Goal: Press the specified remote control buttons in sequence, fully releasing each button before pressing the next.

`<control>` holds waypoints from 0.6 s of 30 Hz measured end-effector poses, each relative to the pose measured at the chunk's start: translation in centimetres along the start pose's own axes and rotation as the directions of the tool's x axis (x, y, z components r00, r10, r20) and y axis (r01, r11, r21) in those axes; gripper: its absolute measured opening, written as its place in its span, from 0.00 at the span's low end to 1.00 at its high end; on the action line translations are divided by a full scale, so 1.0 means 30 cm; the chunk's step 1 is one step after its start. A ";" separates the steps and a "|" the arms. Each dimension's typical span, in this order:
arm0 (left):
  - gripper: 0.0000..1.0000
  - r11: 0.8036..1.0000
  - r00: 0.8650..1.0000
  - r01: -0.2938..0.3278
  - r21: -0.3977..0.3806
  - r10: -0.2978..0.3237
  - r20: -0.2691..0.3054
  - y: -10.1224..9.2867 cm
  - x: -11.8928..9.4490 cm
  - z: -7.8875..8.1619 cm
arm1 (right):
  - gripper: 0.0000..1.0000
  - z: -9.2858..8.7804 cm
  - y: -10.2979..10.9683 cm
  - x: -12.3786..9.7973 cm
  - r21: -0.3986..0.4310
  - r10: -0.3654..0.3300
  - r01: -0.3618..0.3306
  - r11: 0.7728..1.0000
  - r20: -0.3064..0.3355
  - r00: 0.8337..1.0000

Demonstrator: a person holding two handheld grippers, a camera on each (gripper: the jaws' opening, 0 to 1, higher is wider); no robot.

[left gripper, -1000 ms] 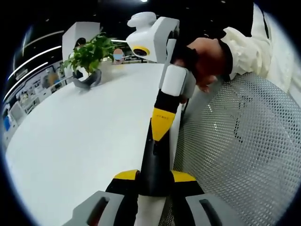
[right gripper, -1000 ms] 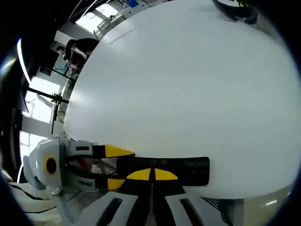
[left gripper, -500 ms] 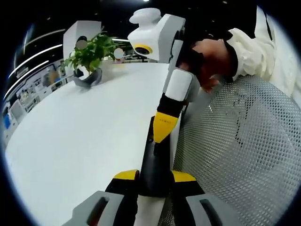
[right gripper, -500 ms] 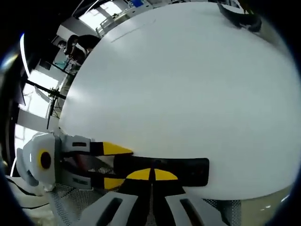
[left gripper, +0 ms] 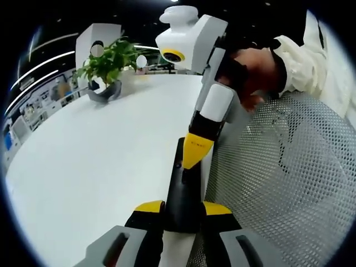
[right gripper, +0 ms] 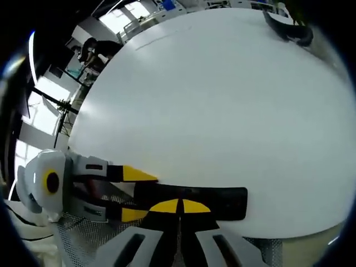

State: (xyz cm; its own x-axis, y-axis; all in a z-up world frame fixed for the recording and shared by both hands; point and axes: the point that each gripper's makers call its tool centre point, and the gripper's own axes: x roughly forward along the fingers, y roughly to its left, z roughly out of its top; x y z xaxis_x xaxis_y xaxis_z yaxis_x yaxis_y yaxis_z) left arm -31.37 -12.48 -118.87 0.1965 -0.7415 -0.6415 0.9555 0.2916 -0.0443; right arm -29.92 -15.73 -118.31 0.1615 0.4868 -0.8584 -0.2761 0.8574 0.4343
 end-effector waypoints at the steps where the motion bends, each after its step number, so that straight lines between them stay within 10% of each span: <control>1: 0.25 1.000 1.000 0.000 0.000 0.000 0.001 0.000 0.000 0.000 | 0.00 -0.001 0.001 -0.001 0.000 -0.003 0.003 1.000 -0.002 1.000; 18: 0.24 1.000 1.000 0.003 0.007 -0.003 0.008 0.000 -0.002 0.002 | 0.00 -0.019 -0.010 -0.037 -0.016 -0.051 0.051 0.999 -0.002 0.999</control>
State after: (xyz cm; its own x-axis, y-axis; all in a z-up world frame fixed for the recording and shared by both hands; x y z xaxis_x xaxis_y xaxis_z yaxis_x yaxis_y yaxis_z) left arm -31.36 -12.47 -118.78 0.1955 -0.7474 -0.6349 0.9576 0.2852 -0.0409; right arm -30.55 -16.63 -117.64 0.1740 0.4420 -0.8800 -0.2825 0.8784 0.3854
